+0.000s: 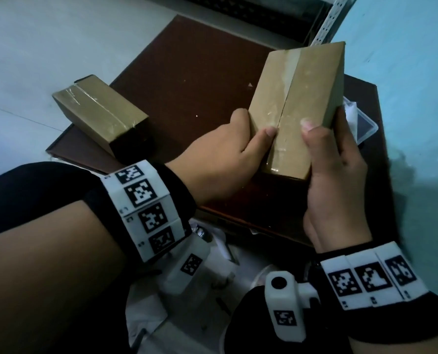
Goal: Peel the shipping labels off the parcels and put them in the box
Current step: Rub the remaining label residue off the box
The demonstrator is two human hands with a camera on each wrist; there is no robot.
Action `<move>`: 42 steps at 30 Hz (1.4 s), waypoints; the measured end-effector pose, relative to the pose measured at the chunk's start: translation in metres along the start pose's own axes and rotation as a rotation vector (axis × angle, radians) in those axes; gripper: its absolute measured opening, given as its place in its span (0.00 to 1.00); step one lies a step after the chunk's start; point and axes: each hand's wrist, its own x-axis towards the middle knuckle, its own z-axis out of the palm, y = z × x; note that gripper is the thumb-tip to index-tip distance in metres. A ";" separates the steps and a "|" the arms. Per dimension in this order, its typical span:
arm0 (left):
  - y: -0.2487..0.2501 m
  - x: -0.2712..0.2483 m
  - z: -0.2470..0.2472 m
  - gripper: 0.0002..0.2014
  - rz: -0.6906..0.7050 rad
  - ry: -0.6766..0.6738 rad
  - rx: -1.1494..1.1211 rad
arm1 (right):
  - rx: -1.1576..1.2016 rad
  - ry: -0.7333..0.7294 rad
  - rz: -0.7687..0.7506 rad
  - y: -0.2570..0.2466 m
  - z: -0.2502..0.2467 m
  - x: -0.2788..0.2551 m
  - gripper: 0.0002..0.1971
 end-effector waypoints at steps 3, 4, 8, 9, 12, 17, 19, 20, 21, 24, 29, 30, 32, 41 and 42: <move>-0.001 0.004 0.006 0.24 -0.094 0.176 0.051 | -0.130 -0.015 -0.055 0.006 0.004 -0.002 0.47; -0.001 0.005 0.006 0.25 -0.128 0.188 0.062 | -0.152 -0.025 -0.057 0.007 0.004 -0.001 0.48; -0.002 0.011 0.002 0.28 -0.159 0.145 0.037 | -0.134 -0.026 -0.016 0.008 0.003 0.001 0.48; -0.003 0.012 0.001 0.27 -0.140 0.115 0.005 | -0.117 -0.022 -0.007 0.007 0.002 0.002 0.47; -0.008 0.016 -0.003 0.20 -0.055 -0.057 -0.133 | -0.025 -0.011 0.012 0.002 -0.004 0.004 0.41; -0.012 0.011 -0.011 0.24 0.062 -0.241 -0.410 | 0.067 0.015 -0.055 -0.003 -0.010 0.006 0.39; -0.015 0.007 -0.016 0.34 0.138 -0.232 -0.389 | 0.103 0.011 -0.057 -0.005 -0.008 0.006 0.36; -0.015 0.005 -0.018 0.38 0.182 -0.215 -0.360 | 0.116 -0.002 -0.056 -0.006 -0.008 0.006 0.32; -0.015 0.003 -0.020 0.40 0.217 -0.196 -0.340 | 0.127 -0.019 -0.059 -0.007 -0.008 0.006 0.30; -0.013 0.003 -0.016 0.32 0.153 -0.090 -0.372 | 0.140 -0.074 -0.067 -0.008 -0.006 0.007 0.31; -0.013 0.011 0.000 0.33 -0.066 0.182 -0.330 | 0.123 -0.127 -0.095 -0.002 0.003 0.002 0.37; -0.013 0.012 -0.001 0.33 -0.064 0.154 -0.330 | 0.135 -0.128 -0.087 -0.002 0.002 0.003 0.36; -0.016 0.016 -0.006 0.34 -0.015 0.031 -0.363 | 0.140 -0.126 -0.092 -0.002 -0.002 0.005 0.37; -0.008 -0.005 -0.007 0.47 0.468 0.089 0.442 | 0.143 -0.043 -0.002 0.009 0.012 0.002 0.29; -0.006 -0.009 -0.006 0.44 0.527 0.041 0.418 | 0.161 -0.028 0.016 0.007 0.010 0.002 0.25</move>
